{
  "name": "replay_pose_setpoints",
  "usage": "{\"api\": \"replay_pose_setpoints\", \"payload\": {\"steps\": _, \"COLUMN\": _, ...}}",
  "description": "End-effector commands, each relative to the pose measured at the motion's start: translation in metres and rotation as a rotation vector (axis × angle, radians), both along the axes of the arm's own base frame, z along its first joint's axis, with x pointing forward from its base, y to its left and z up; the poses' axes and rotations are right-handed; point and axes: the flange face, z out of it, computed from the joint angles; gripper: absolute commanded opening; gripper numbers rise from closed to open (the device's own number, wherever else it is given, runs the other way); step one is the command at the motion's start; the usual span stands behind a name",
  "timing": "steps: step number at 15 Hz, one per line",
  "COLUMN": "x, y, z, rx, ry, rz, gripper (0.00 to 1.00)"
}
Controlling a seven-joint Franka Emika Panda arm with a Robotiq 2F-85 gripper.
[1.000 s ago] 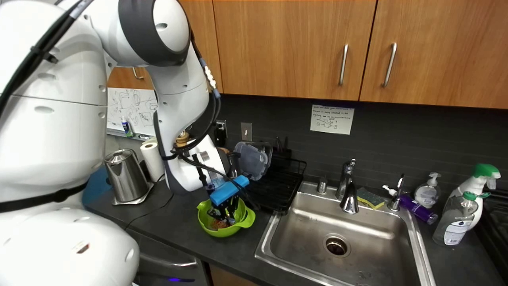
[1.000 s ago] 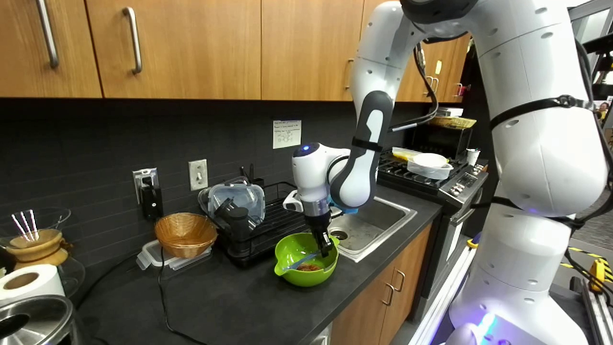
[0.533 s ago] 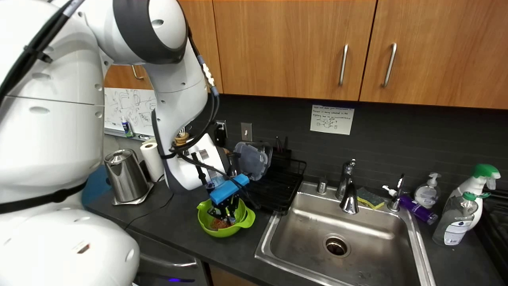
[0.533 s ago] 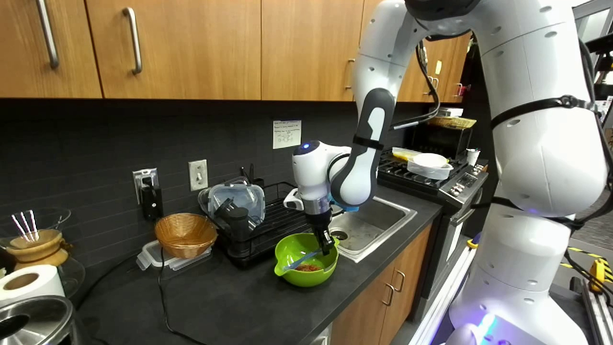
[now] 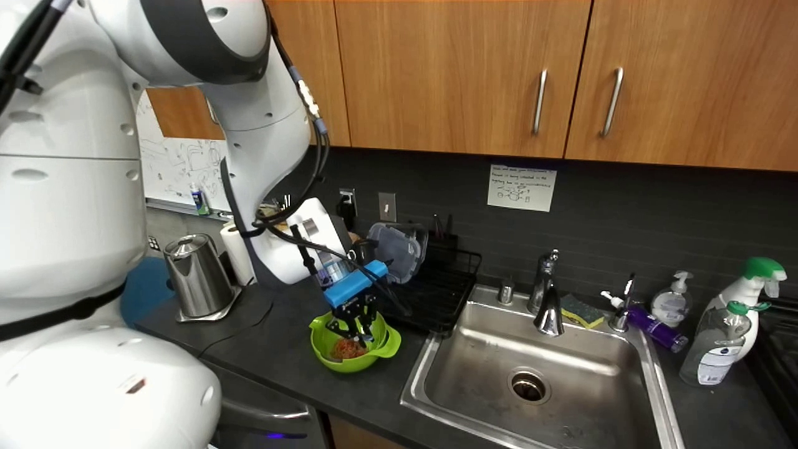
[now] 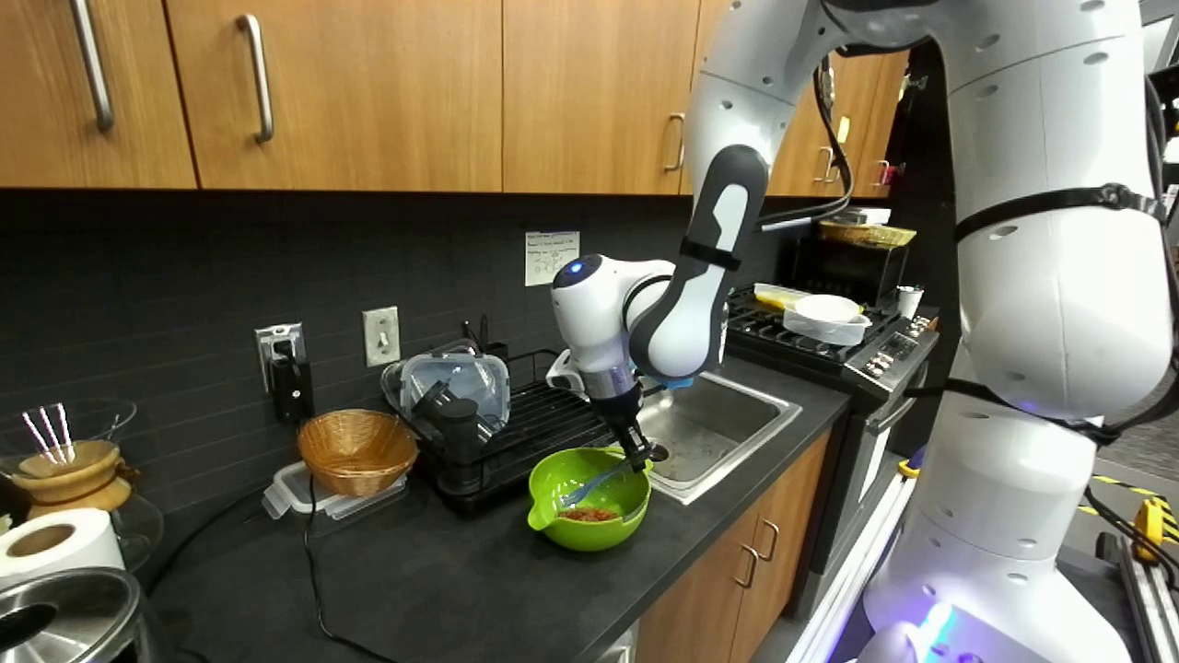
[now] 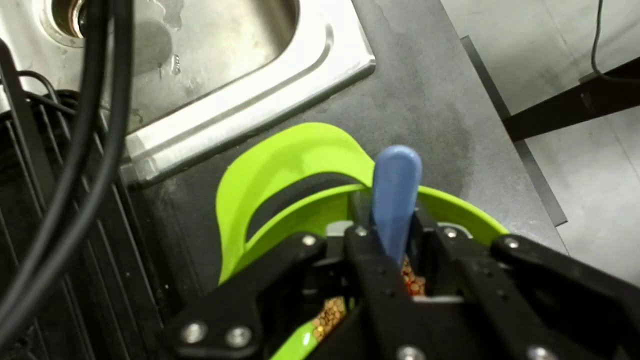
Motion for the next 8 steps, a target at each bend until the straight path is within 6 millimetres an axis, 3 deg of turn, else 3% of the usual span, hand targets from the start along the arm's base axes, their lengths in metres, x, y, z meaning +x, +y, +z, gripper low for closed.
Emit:
{"api": "replay_pose_setpoints", "payload": {"steps": 1, "x": -0.006, "y": 0.003, "z": 0.018, "rx": -0.041, "ry": 0.006, "rz": -0.032, "gripper": 0.05}}
{"api": "replay_pose_setpoints", "payload": {"steps": 8, "x": -0.016, "y": -0.004, "z": 0.024, "rx": -0.127, "ry": 0.079, "rz": -0.111, "gripper": 0.05}}
